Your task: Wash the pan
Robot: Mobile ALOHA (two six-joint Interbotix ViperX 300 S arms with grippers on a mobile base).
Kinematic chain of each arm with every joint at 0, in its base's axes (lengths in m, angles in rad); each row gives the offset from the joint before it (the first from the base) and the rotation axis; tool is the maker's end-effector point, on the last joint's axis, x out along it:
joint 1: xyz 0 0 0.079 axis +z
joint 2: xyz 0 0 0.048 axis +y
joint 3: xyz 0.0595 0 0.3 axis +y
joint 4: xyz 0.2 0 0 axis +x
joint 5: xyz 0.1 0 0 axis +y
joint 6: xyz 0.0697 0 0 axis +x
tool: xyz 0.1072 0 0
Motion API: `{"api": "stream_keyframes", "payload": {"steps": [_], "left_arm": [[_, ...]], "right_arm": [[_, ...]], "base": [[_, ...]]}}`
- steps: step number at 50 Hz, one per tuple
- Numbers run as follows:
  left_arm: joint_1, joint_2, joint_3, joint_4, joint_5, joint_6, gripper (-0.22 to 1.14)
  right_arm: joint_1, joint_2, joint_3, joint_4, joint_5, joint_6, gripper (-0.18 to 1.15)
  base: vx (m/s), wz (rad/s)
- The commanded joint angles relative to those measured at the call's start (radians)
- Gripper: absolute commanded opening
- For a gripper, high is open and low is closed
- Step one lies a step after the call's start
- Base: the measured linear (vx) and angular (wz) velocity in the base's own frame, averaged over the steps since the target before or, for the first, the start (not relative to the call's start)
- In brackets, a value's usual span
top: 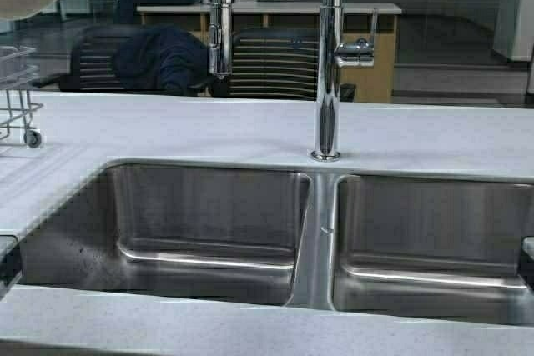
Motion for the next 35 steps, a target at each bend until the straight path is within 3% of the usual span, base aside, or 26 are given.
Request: {"api": "stream_keyframes", "payload": {"steps": [1,14,35], "left_arm": [[0.081,-0.025,-0.046,0.011,-0.002,0.028,0.03],[0.206,0.002,-0.063,0.015,-0.012,0.038,0.03],[0.377,0.253,-0.075,0.011,-0.057,0.075,0.03]], "right_arm": [[0.003,-0.006,-0.015,0.002,-0.009,-0.002,0.07],[0.003,-0.006,-0.020,0.002,-0.009,-0.003,0.07],[0.015,-0.005,-0.014,0.002,-0.020,0.002,0.07]], "base": [[0.00,0.00],[0.00,0.00],[0.00,0.02]]}}
